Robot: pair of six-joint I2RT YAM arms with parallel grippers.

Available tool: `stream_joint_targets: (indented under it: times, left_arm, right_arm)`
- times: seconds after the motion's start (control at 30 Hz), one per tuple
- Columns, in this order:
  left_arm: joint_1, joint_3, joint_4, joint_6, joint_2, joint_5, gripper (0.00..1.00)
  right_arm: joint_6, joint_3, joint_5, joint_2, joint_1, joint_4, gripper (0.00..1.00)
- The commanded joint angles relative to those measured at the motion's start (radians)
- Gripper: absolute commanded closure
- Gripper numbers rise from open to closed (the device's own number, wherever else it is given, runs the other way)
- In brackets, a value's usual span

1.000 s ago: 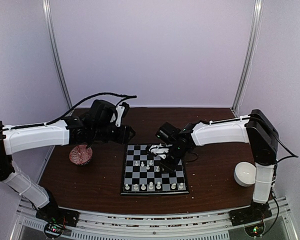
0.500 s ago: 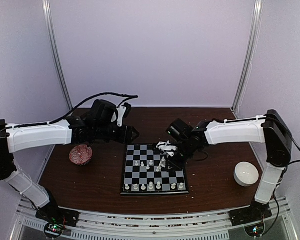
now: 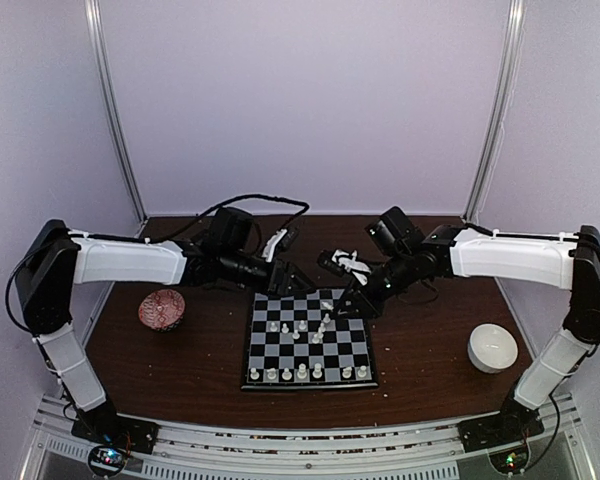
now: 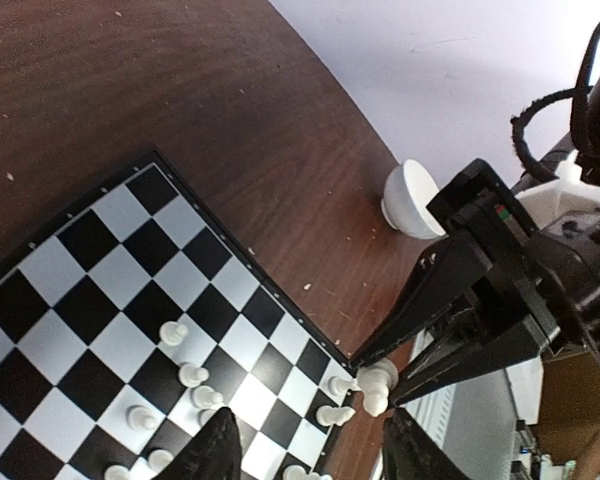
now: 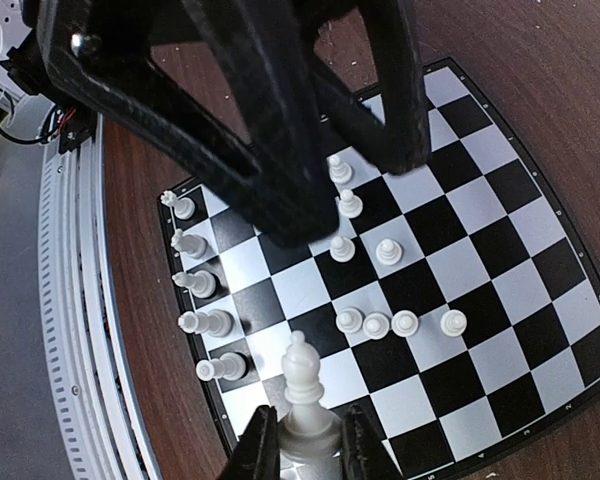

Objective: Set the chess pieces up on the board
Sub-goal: Pick up the bishop from the chessboard, then pass from the right arm to the left

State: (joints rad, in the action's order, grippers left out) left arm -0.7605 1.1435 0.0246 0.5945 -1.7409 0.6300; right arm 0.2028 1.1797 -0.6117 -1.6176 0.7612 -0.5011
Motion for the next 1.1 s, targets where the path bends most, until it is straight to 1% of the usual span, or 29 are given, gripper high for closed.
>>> stream_joint_targets:
  times: [0.0, 0.17, 0.23, 0.4, 0.5, 0.6, 0.8, 0.9, 1.07]
  left_arm:
    - [0.003, -0.012, 0.195, 0.150, -0.041, 0.185, 0.52]
    - [0.003, -0.024, 0.286, 0.217, -0.069, 0.244, 0.52]
    - [0.001, -0.033, 0.309, 0.237, -0.074, 0.247, 0.51]
    - [-0.003, -0.021, 0.275, 0.227, -0.089, 0.273, 0.52]
    - [-0.011, -0.005, 0.233, 0.204, -0.096, 0.259, 0.52]
    - [-0.018, 0.007, 0.223, 0.200, -0.109, 0.271, 0.53]
    - [-0.026, 0.022, 0.227, 0.196, -0.117, 0.301, 0.58]
    - [-0.028, 0.025, 0.232, 0.199, -0.122, 0.306, 0.63]
    - [-0.030, 0.024, 0.238, 0.201, -0.132, 0.315, 0.73]
  right_arm:
    - [0.002, 0.017, -0.048, 0.012, -0.003, 0.016, 0.84]
    - [-0.002, 0.017, -0.050, 0.012, -0.004, 0.017, 0.83]
    - [-0.004, 0.020, -0.049, 0.006, -0.005, 0.016, 0.83]
    - [-0.013, 0.027, -0.043, 0.002, -0.009, 0.023, 0.83]
    - [-0.028, 0.029, -0.046, 0.000, -0.012, 0.036, 0.83]
    - [-0.039, 0.041, -0.055, -0.003, -0.014, 0.041, 0.83]
    - [-0.047, 0.056, -0.051, -0.021, -0.014, 0.036, 0.83]
    - [-0.051, 0.060, -0.050, -0.029, -0.014, 0.037, 0.83]
    - [-0.052, 0.065, -0.055, -0.038, -0.014, 0.034, 0.83]
